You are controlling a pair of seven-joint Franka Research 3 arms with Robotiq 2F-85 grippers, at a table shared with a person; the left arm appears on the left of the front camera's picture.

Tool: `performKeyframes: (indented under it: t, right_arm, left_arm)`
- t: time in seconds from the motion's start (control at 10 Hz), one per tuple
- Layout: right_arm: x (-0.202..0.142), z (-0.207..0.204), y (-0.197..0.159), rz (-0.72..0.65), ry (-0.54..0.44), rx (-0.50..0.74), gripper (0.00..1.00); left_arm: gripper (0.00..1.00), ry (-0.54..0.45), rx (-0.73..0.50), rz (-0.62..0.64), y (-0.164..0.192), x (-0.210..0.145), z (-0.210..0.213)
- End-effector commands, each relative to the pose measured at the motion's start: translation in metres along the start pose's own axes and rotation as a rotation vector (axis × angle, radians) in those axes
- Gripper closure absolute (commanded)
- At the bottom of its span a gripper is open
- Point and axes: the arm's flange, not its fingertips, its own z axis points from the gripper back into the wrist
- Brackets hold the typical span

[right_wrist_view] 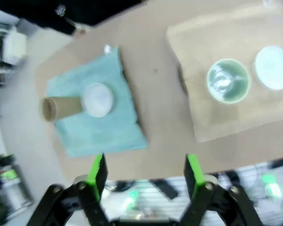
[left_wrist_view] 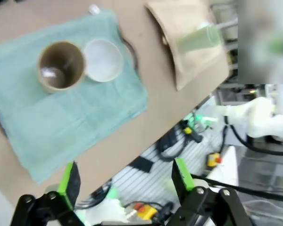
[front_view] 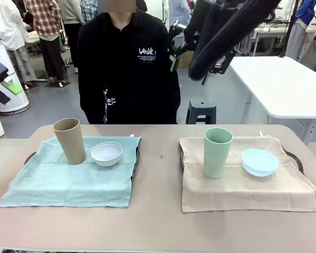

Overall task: Set up a tray with a mat and arrange the tableware.
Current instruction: Place the Picnic Bowl and Reusable plastic cup back onto the Handle tray in front of the human's position.

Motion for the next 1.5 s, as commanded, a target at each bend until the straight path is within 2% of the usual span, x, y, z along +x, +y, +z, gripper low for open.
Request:
performKeyframes:
  t: [0.0, 0.1, 0.2, 0.3, 0.4, 0.5, 0.7, 0.8, 0.9, 1.0, 1.1, 1.2, 1.3, 1.4]
  right_arm:
    - [0.058, 0.038, -0.104, -0.238, 0.126, 0.307, 0.16]
    - [0.078, 0.049, -0.153, -0.347, 0.120, 0.374, 0.16]
    - [0.091, 0.050, -0.198, -0.464, 0.095, 0.375, 0.16]
    - [0.091, 0.040, -0.231, -0.553, 0.080, 0.279, 0.16]
    - [0.094, 0.036, -0.240, -0.594, 0.043, 0.226, 0.16]
    - [0.105, 0.066, -0.219, -0.475, 0.104, 0.364, 0.16]
    - [0.105, 0.066, -0.219, -0.475, 0.104, 0.364, 0.16]
    - [0.106, 0.057, -0.247, -0.538, 0.074, 0.325, 0.16]
    - [0.128, 0.051, -0.284, -0.540, 0.306, 0.409, 0.16]
    - [0.138, 0.045, -0.330, -0.539, 0.412, 0.428, 0.16]
    - [0.143, 0.042, -0.366, -0.552, 0.470, 0.471, 0.16]
    - [0.149, 0.038, -0.404, -0.622, 0.474, 0.549, 0.16]
    - [0.144, 0.032, -0.433, -0.632, 0.494, 0.643, 0.16]
    - [0.138, 0.028, -0.445, -0.583, 0.503, 0.681, 0.16]
  left_arm:
    - [0.00, -0.090, -0.243, 0.131, 0.022, 0.001, 0.009]
    - [0.00, -0.123, -0.344, 0.188, 0.037, -0.002, 0.013]
    - [0.00, -0.168, -0.449, 0.232, 0.054, -0.011, 0.009]
    - [0.00, -0.152, -0.489, 0.275, 0.069, -0.018, 0.000]
    - [0.00, -0.152, -0.529, 0.310, 0.079, -0.017, -0.004]
    - [0.00, -0.177, -0.513, 0.322, 0.077, -0.020, -0.006]
    - [0.00, -0.146, -0.486, 0.276, 0.076, -0.023, 0.001]
    - [0.00, -0.153, -0.508, 0.316, 0.088, -0.024, -0.005]
    - [0.00, -0.143, -0.576, 0.299, 0.088, -0.024, 0.000]
    - [0.00, -0.148, -0.671, 0.320, 0.098, -0.028, 0.005]
    - [0.00, -0.176, -0.757, 0.353, 0.113, -0.033, 0.008]
    - [0.00, -0.211, -0.805, 0.374, 0.127, -0.039, 0.005]
    - [0.00, -0.201, -0.856, 0.429, 0.143, -0.051, -0.008]
    - [0.00, -0.186, -0.907, 0.471, 0.153, -0.060, -0.018]
